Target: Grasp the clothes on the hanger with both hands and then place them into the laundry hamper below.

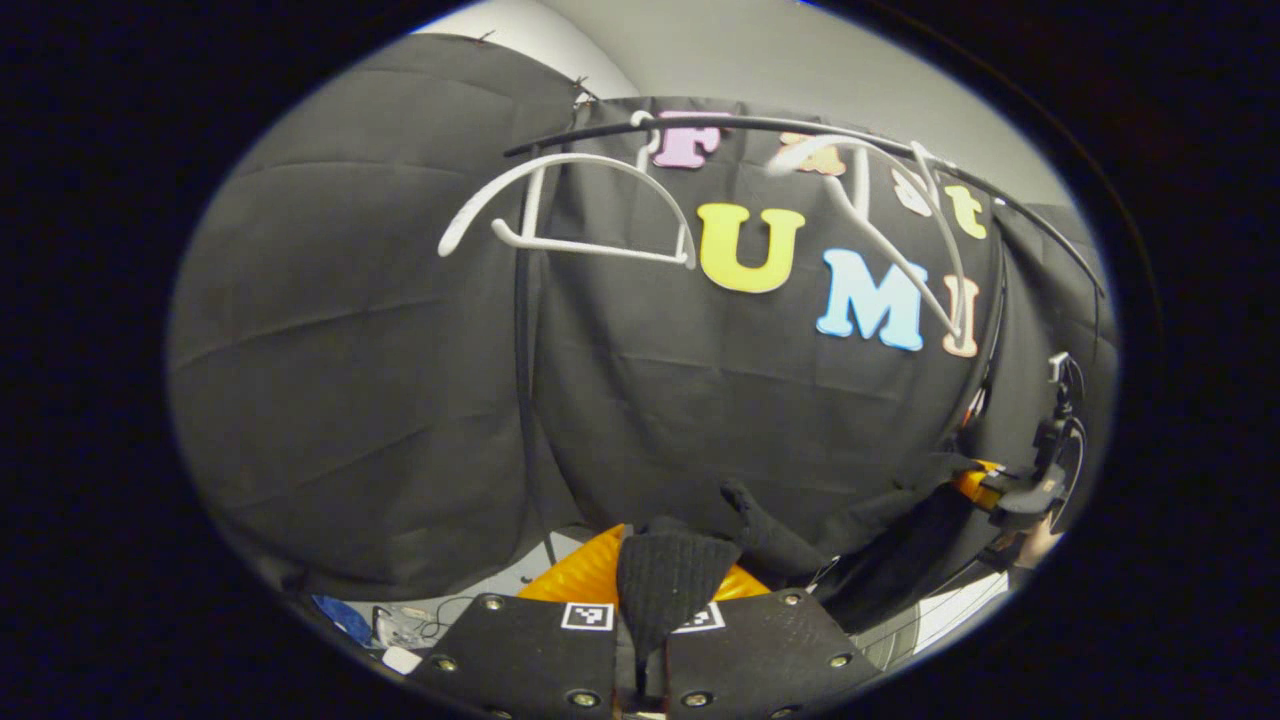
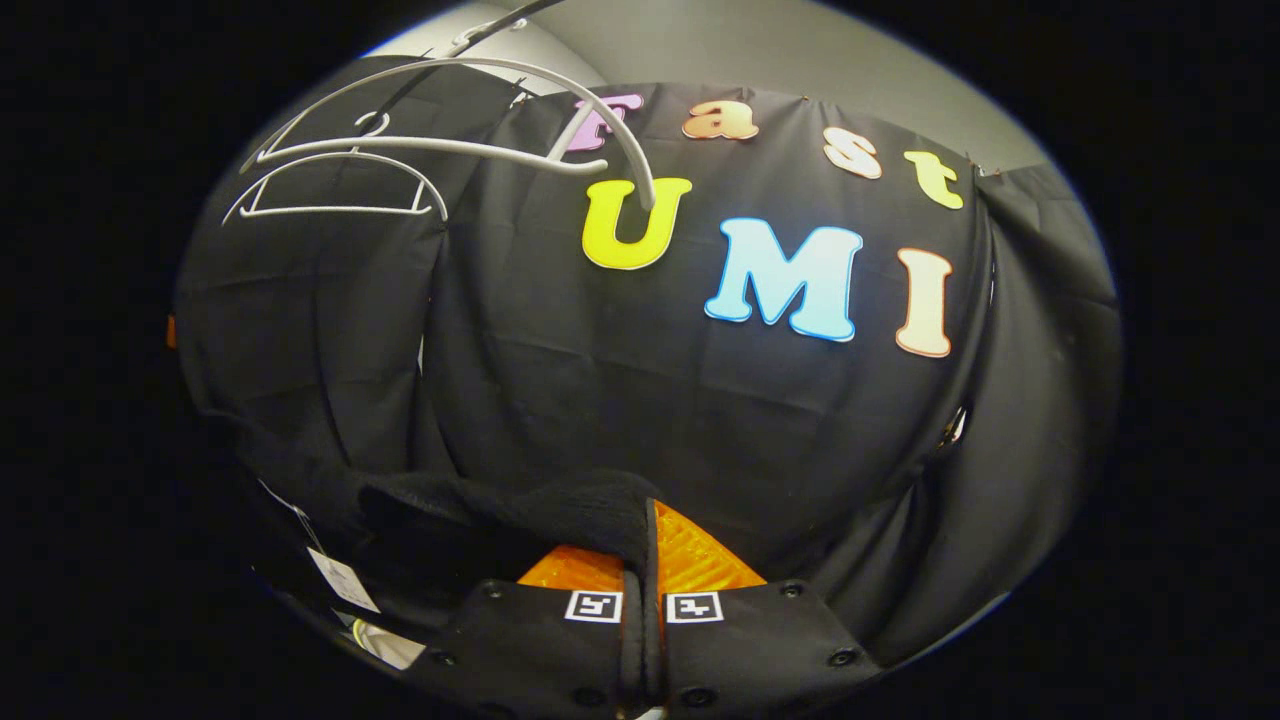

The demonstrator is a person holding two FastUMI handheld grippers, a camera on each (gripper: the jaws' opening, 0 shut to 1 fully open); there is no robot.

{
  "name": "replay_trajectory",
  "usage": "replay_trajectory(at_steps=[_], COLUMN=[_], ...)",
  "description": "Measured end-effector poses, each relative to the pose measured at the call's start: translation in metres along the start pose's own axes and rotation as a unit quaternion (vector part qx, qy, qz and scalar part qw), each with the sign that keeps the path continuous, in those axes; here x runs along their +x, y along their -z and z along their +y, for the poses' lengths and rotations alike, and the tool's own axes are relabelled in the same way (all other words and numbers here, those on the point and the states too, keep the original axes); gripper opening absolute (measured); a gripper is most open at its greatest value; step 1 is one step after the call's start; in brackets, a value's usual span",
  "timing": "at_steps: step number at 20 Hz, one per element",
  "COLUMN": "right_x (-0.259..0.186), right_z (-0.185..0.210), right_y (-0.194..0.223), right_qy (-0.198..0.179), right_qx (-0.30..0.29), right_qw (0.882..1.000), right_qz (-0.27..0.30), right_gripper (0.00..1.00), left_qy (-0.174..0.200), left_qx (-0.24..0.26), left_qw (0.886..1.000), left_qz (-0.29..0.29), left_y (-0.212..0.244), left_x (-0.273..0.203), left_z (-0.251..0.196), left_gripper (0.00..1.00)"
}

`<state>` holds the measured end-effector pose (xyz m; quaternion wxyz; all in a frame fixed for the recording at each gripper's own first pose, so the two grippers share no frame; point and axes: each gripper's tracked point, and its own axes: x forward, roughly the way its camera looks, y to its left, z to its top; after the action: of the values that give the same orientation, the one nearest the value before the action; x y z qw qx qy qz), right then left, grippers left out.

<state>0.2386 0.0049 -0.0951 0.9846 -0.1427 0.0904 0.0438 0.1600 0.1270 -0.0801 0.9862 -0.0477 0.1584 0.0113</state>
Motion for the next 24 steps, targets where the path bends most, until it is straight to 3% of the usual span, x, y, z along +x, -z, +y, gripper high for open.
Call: replay_trajectory(at_steps=[11,19,24], right_x=[-0.057,-0.089,-0.100], right_z=[0.065,0.093,0.106], right_y=[0.055,0.120,0.172], right_qy=[-0.039,-0.005,0.028], right_qx=[0.071,0.146,0.211], right_qw=[0.994,0.975,0.948], right_qz=[0.079,0.167,0.237], right_gripper=[0.02,0.02,0.02], left_qy=[0.065,0.127,0.177], left_qx=[0.005,0.054,0.107], left_qw=[0.996,0.983,0.965], left_qz=[0.053,0.120,0.159], left_y=[0.087,0.159,0.201], left_x=[0.014,0.046,0.076], left_z=[-0.056,-0.084,-0.103], left_gripper=[0.06,0.06,0.07])
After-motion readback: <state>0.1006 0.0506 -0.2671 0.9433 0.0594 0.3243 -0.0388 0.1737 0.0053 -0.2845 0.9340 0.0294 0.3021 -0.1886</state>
